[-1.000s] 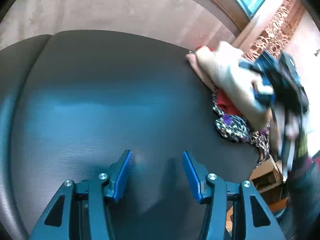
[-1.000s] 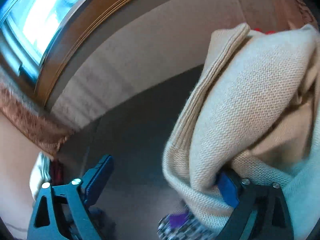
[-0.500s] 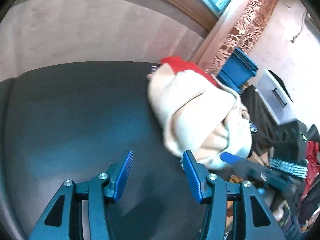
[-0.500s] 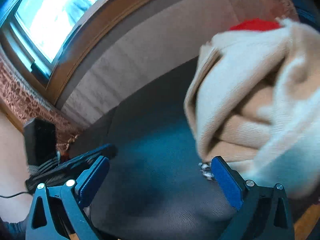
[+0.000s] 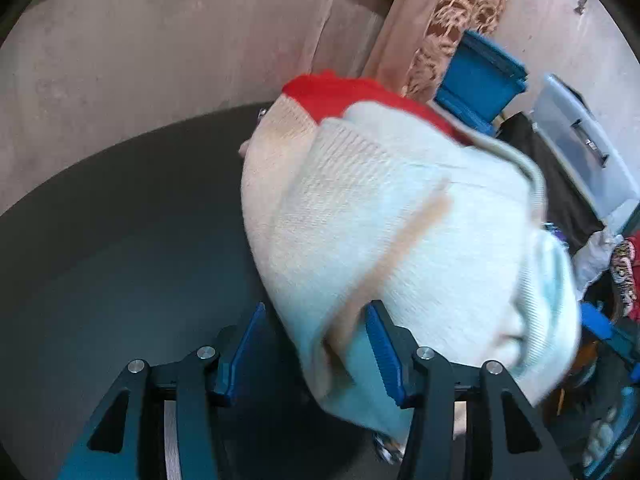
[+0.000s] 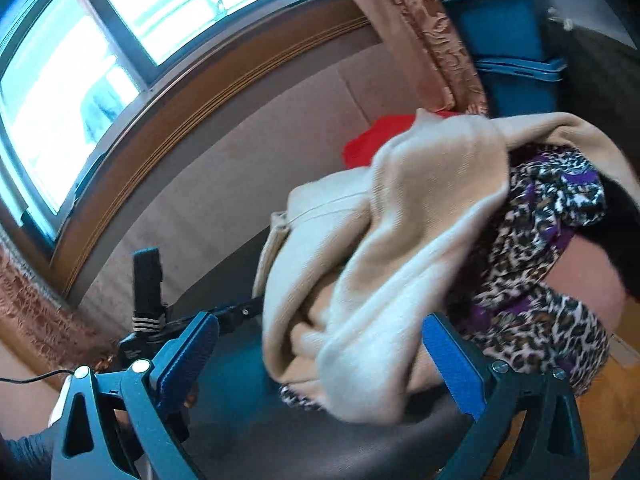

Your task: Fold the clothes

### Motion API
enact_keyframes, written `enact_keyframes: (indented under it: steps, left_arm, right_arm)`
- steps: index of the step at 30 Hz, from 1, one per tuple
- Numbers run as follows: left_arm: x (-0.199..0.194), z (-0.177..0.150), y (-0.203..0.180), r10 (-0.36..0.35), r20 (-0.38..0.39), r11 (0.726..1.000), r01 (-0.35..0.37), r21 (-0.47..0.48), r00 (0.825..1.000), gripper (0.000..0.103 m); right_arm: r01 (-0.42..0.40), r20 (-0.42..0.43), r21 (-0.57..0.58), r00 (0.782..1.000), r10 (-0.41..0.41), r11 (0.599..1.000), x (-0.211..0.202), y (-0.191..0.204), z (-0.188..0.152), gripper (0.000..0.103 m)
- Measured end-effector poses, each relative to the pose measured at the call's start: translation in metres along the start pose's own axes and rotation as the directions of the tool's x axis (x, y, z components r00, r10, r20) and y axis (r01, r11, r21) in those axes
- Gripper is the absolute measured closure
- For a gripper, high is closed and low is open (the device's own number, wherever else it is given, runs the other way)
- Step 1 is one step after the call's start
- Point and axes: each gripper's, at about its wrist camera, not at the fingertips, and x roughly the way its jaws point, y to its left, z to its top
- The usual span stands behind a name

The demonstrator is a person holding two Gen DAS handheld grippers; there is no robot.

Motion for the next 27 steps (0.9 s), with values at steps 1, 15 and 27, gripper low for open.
enact_keyframes:
  steps: [1,15,27]
  left_arm:
    - [0.007,0.003,0.002,0.002,-0.009,1.000,-0.002,-0.004,1.000,0.050]
    - [-0.045,-0.040,0.089,-0.136,0.167,0.896,0.194,-0.400,0.976,0.099]
    - [-0.247,-0.205,0.142,0.044,0.386,0.828,0.182,-0.530,0.922,0.099]
  right_arm:
    - [0.014,0.008,0.008,1.000,-0.014,1.000,0.003,-0.001,0.001,0.000]
    - [-0.115,-0.082,0.205,0.987,0.135,0.972,0.061,-0.012,-0.008,0.000]
    - [-0.387,-0.380,0.313,0.786,0.488,0.867,0.104,0.095,-0.104,0.000]
